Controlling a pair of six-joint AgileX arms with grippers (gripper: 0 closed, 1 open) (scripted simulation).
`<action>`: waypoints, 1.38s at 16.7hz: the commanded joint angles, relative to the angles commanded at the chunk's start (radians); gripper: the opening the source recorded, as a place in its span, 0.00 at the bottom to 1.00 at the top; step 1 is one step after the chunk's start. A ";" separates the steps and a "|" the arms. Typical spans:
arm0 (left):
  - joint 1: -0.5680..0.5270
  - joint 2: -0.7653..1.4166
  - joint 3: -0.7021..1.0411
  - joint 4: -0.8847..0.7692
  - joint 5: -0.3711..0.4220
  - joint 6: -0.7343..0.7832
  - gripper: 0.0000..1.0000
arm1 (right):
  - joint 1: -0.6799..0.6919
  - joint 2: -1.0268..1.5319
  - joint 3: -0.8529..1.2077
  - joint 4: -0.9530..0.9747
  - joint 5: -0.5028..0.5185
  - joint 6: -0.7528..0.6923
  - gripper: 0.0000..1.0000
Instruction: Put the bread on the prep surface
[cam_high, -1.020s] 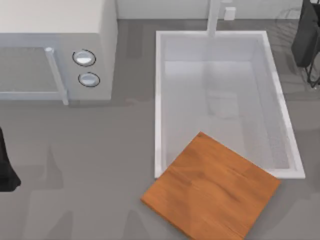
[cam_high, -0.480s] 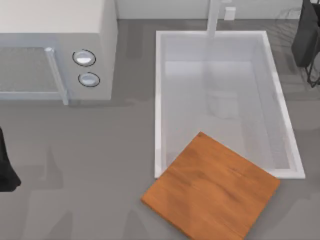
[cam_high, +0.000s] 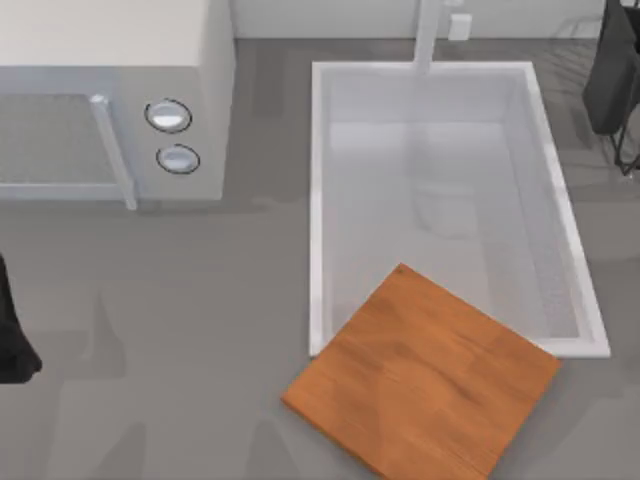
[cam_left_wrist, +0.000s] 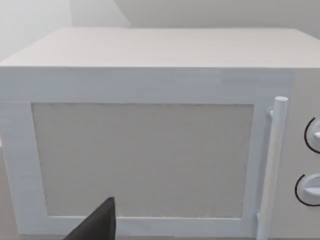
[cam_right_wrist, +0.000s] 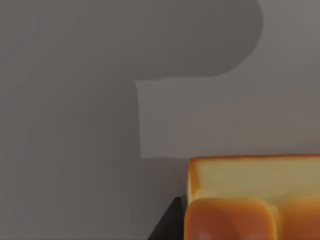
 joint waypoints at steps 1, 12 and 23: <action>0.000 0.000 0.000 0.000 0.000 0.000 1.00 | 0.001 -0.030 0.013 -0.016 0.000 0.000 0.00; 0.000 0.000 0.000 0.000 0.000 0.000 1.00 | -0.002 -0.162 0.249 -0.390 0.000 -0.005 0.00; 0.000 0.000 0.000 0.000 0.000 0.000 1.00 | 0.165 -0.122 0.291 -0.400 -0.003 -0.136 0.00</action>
